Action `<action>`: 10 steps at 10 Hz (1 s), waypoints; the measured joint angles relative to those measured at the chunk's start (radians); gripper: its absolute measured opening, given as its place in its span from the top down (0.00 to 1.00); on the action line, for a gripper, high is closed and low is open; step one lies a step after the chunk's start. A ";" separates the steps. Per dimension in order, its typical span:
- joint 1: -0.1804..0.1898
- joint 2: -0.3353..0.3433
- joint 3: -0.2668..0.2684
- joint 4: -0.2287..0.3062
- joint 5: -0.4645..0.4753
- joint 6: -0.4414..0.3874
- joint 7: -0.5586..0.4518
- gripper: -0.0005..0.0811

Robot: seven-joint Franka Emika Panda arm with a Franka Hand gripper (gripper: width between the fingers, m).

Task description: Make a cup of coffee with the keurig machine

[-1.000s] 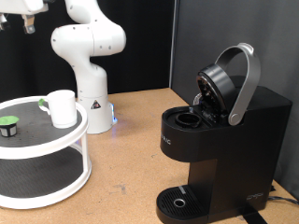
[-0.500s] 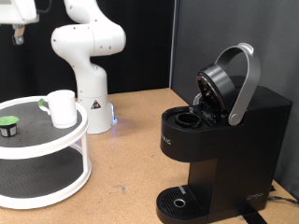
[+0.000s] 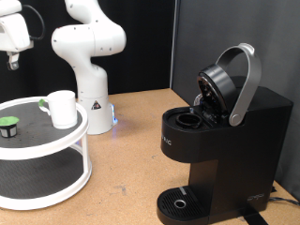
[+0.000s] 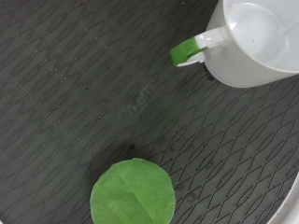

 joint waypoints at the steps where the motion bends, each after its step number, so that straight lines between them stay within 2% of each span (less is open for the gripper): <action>1: 0.002 0.000 0.000 0.004 -0.003 -0.031 -0.046 0.01; 2: 0.005 0.000 -0.003 0.011 -0.004 -0.064 -0.112 0.01; 4: 0.018 0.008 -0.019 0.003 -0.004 -0.051 -0.160 0.01; 8: 0.029 0.098 -0.051 -0.040 -0.015 0.139 -0.161 0.01; 10: 0.034 0.151 -0.066 -0.045 -0.014 0.197 -0.161 0.01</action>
